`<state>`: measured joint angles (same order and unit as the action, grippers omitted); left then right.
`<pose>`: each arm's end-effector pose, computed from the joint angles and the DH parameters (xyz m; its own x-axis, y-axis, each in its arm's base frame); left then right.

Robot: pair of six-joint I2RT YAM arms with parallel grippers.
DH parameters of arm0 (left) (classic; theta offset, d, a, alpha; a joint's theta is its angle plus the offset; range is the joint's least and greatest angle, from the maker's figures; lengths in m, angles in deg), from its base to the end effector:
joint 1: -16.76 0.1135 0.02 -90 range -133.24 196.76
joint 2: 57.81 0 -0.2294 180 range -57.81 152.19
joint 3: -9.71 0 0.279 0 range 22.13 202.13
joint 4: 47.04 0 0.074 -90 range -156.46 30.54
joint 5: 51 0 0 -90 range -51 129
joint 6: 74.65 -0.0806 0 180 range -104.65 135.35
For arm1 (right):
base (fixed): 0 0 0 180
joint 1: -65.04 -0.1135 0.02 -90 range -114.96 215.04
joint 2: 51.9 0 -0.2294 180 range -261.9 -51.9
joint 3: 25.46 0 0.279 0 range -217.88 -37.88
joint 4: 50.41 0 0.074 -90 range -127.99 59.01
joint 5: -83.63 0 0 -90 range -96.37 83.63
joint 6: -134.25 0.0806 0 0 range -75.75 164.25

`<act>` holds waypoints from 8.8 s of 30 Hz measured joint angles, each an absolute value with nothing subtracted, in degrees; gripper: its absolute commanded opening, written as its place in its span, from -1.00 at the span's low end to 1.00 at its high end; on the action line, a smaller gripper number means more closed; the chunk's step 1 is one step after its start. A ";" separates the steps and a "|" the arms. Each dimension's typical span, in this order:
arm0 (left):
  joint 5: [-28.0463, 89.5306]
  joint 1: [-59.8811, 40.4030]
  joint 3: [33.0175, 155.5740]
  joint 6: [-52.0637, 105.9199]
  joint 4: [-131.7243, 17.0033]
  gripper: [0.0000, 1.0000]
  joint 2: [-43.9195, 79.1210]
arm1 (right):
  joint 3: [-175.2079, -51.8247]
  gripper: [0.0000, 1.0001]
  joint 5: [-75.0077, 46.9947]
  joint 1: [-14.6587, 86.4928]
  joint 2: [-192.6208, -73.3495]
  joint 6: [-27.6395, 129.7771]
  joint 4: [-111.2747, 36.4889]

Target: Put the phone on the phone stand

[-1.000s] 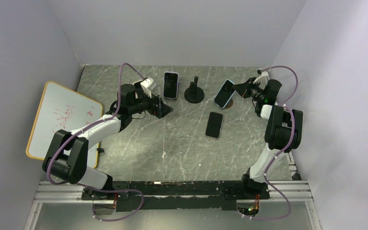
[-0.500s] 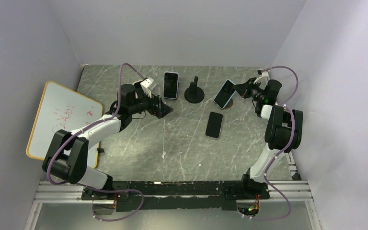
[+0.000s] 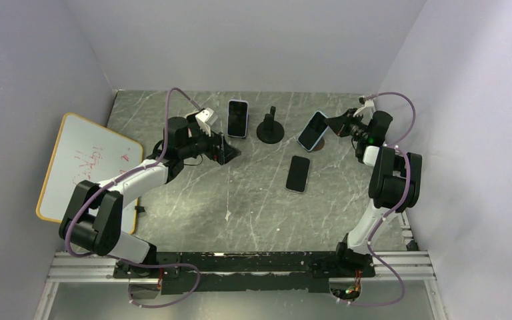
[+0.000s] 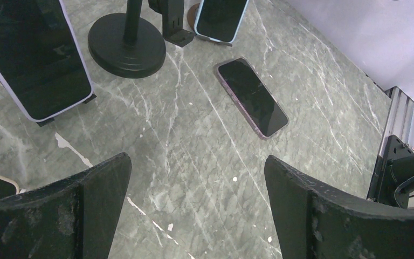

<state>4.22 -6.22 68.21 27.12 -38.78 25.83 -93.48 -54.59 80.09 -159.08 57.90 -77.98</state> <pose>0.3331 -0.1912 0.1823 -0.4296 0.0002 -0.9030 0.7514 0.5548 -0.3573 0.4301 -0.0534 0.1308 -0.3142 0.2473 -0.9166 -0.4716 0.7973 0.3768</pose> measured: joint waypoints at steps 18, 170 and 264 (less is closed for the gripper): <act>3.74 -6.22 68.21 27.14 -38.73 0.94 25.83 | -93.85 -1.00 -55.31 80.38 -159.08 58.28 -77.21; 22.05 -5.13 65.33 27.12 -53.88 0.94 8.37 | -90.61 -1.00 -5.39 22.22 -132.76 55.22 -37.76; 26.67 -17.89 33.85 50.26 -37.73 0.94 7.38 | -77.21 -0.36 -1.37 36.05 -144.13 77.88 -49.06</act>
<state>26.67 -17.89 33.85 50.26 -37.73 7.38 -77.21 -1.37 36.05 -144.13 77.88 -49.06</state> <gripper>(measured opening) 0.970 0.745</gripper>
